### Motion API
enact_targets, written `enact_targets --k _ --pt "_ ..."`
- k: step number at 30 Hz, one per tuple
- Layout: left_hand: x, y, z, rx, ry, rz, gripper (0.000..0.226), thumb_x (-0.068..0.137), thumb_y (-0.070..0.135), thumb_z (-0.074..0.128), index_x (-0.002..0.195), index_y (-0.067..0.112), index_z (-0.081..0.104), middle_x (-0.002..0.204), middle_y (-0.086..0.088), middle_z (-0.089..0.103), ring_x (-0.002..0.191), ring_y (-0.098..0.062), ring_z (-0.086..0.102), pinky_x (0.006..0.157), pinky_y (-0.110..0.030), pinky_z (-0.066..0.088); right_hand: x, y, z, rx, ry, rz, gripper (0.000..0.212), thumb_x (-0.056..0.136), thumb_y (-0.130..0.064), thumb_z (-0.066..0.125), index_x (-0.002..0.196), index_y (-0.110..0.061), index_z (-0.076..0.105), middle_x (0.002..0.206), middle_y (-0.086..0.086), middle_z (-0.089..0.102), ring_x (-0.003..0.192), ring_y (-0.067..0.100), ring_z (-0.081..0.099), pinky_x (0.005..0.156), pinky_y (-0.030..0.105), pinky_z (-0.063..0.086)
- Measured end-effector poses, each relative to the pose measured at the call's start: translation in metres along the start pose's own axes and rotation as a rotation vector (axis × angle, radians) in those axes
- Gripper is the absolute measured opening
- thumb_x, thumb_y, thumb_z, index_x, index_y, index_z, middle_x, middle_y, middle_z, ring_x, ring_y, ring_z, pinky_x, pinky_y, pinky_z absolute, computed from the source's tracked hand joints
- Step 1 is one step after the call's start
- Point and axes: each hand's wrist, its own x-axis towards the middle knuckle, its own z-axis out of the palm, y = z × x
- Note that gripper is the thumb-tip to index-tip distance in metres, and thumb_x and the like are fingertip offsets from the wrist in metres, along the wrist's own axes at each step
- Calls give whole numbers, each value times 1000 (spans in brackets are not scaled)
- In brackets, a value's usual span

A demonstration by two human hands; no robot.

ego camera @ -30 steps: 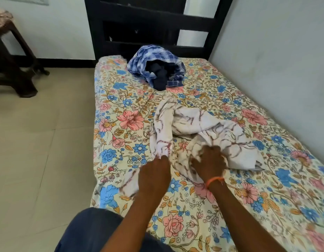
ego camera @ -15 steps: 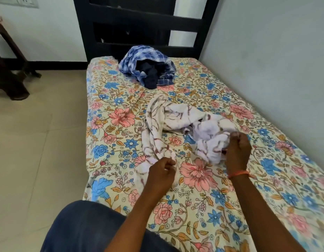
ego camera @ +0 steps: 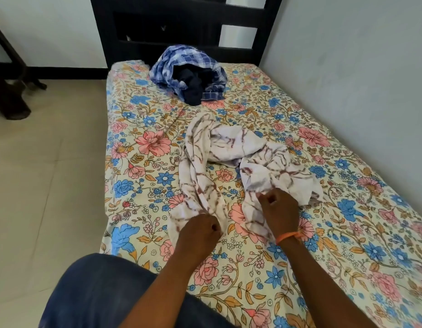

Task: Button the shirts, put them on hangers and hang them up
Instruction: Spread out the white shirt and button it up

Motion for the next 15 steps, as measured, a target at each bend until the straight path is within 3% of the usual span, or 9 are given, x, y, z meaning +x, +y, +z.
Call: enact_targets --k 3,5,7,10,13,15 --pt "-1 2 3 36 -21 56 18 91 25 57 94 27 74 95 10 69 88 -10 62 71 -25 47 4 -14 13 -68 -83 -73 26 89 -38 69 74 -18 63 75 0 64 70 20 60 65 34 50" --pt "-2 4 5 45 -31 81 20 92 24 56 97 25 75 98 8 70 90 -12 63 74 -27 49 8 -17 26 -115 -260 51 32 85 -49 69 87 -17 64 89 3 65 85 24 61 71 34 49" --pt "-2 7 8 32 -46 66 20 93 27 54 96 23 74 96 6 71 86 -14 63 70 -27 47 12 -16 36 -150 -313 140 43 81 -52 71 103 -16 63 104 6 63 97 27 60 77 35 46" --pt "1 12 12 -14 -67 16 18 95 29 54 87 21 68 92 3 69 81 -15 62 67 -29 47 16 -21 32 -152 -314 157 25 87 -21 67 109 -10 68 108 10 68 102 30 63 77 30 44" --pt "2 15 14 -54 -101 -29 15 93 25 54 79 23 61 90 2 69 82 -16 63 72 -34 52 13 -18 21 96 -268 219 7 87 -8 67 85 -10 74 84 4 71 90 29 68 74 26 44" --pt "3 12 15 -80 -90 -37 16 93 28 51 81 20 59 90 3 67 81 -15 62 73 -37 52 0 -18 8 404 -275 319 5 86 -10 71 81 -10 73 80 4 74 74 29 69 71 37 56"
